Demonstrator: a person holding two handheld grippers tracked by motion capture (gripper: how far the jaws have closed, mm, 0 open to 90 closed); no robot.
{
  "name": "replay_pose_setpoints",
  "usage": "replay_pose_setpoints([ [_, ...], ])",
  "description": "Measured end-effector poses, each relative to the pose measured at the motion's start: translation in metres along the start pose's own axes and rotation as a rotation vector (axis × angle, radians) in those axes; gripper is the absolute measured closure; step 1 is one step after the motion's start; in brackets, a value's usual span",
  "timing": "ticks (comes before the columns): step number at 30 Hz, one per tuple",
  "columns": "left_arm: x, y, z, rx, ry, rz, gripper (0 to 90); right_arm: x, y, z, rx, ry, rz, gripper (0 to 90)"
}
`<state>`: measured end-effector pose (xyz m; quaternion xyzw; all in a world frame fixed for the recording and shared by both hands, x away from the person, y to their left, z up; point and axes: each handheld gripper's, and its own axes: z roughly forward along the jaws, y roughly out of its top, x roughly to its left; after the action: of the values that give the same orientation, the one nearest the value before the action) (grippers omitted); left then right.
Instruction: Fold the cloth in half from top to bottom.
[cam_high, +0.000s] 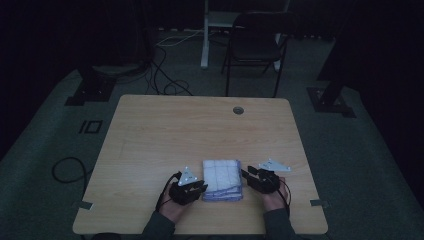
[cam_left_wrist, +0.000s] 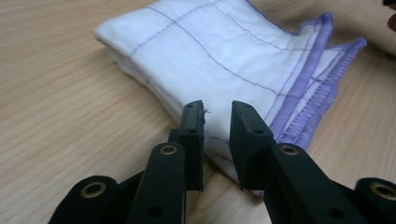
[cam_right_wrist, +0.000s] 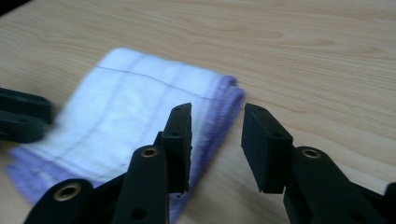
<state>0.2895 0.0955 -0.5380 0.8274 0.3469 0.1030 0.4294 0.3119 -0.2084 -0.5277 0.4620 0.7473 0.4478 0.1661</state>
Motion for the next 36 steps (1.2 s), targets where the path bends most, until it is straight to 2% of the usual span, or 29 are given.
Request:
replay_pose_setpoints([
  [4,0.006,0.001,-0.004,-0.010,0.013,-0.004,72.9,-0.006,0.000,0.004,0.013,-0.029,-0.005,61.6],
  [9,0.019,0.001,-0.012,-0.029,0.043,-0.032,70.2,-0.016,0.000,0.008,0.026,-0.057,0.003,59.8],
  [13,0.031,-0.001,-0.015,0.001,0.074,-0.042,67.5,-0.022,0.000,0.007,0.027,-0.081,0.014,58.7],
  [16,0.039,-0.003,-0.017,0.004,0.095,-0.060,66.9,-0.028,-0.001,0.004,0.023,-0.096,0.033,58.7],
  [21,0.048,-0.004,-0.021,0.014,0.145,-0.061,64.4,-0.031,-0.003,0.002,0.028,-0.133,0.031,58.6],
  [28,0.060,-0.006,-0.025,0.027,0.204,-0.085,60.9,-0.027,-0.003,0.004,0.043,-0.132,0.006,58.1],
  [36,0.075,-0.007,-0.034,0.024,0.266,-0.125,59.5,-0.030,-0.004,0.002,0.040,-0.134,0.021,58.1],
])
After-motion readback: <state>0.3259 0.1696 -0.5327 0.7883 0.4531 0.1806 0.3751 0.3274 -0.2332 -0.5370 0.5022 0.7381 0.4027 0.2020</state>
